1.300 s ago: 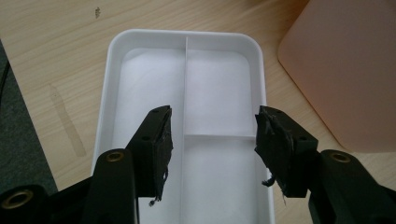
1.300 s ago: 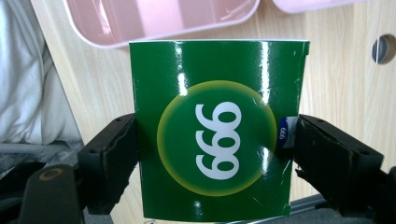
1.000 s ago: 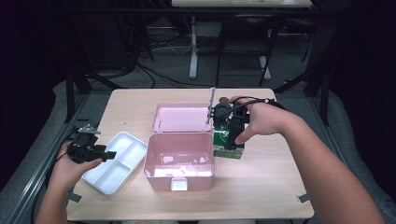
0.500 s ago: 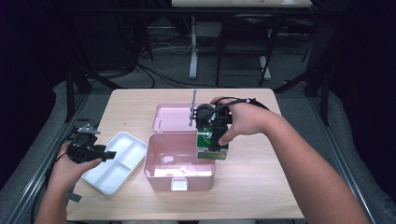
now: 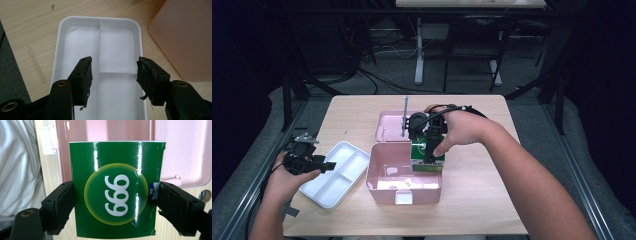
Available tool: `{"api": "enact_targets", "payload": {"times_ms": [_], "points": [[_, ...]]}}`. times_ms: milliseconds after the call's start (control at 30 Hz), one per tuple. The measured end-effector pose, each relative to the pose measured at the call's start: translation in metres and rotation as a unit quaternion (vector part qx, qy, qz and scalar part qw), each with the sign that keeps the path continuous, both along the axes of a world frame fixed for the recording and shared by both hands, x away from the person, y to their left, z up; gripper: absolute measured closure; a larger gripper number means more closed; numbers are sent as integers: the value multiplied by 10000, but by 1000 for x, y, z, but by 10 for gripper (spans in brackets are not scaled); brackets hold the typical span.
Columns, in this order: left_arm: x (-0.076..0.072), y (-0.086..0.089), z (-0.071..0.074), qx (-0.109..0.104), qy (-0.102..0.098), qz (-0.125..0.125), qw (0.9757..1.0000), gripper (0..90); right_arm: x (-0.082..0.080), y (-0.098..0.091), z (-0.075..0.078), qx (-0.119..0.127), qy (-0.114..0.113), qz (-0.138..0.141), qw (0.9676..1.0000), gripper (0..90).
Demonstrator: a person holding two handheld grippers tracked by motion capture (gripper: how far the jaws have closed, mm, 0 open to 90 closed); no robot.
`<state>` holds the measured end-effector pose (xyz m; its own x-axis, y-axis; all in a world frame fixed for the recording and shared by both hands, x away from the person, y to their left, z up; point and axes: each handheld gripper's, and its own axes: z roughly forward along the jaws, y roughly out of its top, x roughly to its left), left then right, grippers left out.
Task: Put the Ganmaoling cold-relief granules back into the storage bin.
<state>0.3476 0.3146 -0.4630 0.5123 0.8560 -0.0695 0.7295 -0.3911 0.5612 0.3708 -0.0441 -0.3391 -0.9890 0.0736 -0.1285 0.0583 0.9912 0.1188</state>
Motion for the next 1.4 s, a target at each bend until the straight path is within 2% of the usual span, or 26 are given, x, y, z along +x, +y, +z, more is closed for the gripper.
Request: {"api": "enact_targets", "payload": {"times_ms": [400,567,667,767,833,1067,1400], "points": [[0,-1,-1,1,-4,-11,10000,459,0,9,-10,-54,2,34,10000,165],[0,-1,0,-5,-1,-8,10000,459,0,13,-18,-181,27,87,9998,165],[0,-1,-1,2,-7,-11,10000,459,1,14,-24,-295,1,130,9995,165],[1,-1,-1,13,10,-20,10000,459,2,14,-32,-267,45,114,9996,165],[1,-1,-1,17,9,-17,10000,459,3,14,-38,-337,57,118,9993,165],[1,-2,-2,24,18,-23,10000,459,5,14,-56,-365,175,150,9991,165],[1,-2,-2,25,21,-29,10000,460,9,13,-73,-361,296,147,9988,163]]}}
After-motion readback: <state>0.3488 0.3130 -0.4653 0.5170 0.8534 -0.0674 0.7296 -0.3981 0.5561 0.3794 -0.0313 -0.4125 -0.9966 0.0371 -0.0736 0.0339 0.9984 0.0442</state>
